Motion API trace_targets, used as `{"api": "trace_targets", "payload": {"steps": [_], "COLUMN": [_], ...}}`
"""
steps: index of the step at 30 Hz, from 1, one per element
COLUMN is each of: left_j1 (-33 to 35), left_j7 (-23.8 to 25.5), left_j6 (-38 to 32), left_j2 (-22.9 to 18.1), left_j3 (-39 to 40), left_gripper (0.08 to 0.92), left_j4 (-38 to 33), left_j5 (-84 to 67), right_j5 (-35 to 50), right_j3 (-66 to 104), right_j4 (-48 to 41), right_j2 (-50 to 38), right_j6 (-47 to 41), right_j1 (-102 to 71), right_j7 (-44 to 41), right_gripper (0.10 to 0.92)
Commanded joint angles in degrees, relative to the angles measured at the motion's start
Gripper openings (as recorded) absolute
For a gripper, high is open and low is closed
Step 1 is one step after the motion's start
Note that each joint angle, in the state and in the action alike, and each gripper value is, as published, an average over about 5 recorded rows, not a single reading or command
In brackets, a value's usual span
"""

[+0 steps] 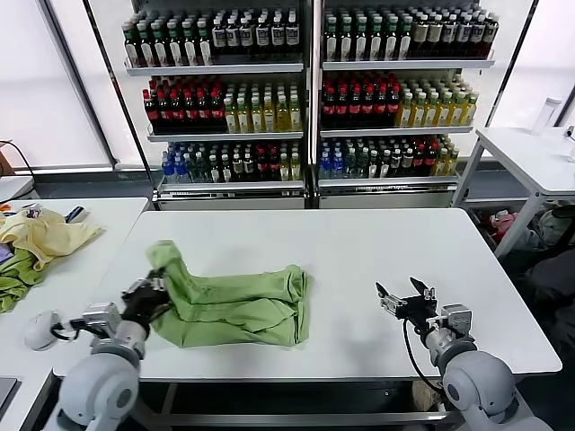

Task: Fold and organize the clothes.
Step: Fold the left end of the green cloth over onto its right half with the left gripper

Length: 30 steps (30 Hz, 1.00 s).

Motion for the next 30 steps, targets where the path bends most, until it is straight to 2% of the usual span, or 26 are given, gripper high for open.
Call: {"api": "trace_targets", "payload": {"steps": [1, 10, 17, 20, 30], "left_j1": [-7.7, -13.4, -14.4, -14.1, -9.6], "left_j7": [-2.6, -4.4, 0.0, 1.9, 8.9], "left_j6": [-0.4, -1.7, -2.6, -3.3, -6.5], "left_j2": [-8.6, -13.4, -13.4, -13.2, -10.8], "left_j3": [15.1, 21.1, 23.3, 23.0, 17.3], "left_gripper": [0.143, 0.143, 0.156, 0.217, 0.51], "left_j4": [3.8, 11.8, 12.6, 11.9, 5.7], "left_j5": [-10.2, -10.7, -8.5, -7.6, -8.5], "right_j5": [-0.6, -0.4, -0.2, -0.1, -0.4], "right_j3": [-0.1, -0.3, -0.6, -0.8, -0.9], "right_j4": [-1.2, -2.2, -2.7, -2.7, -2.2], "right_j2": [0.3, 0.0, -0.5, -0.6, -0.5], "right_j6": [0.1, 0.1, 0.3, 0.4, 1.0], "right_j1": [0.3, 1.1, 1.7, 1.9, 1.1], "right_j7": [-0.1, -0.2, -0.3, -0.3, -0.6], "right_gripper": [0.823, 0.823, 0.823, 0.823, 0.823]}}
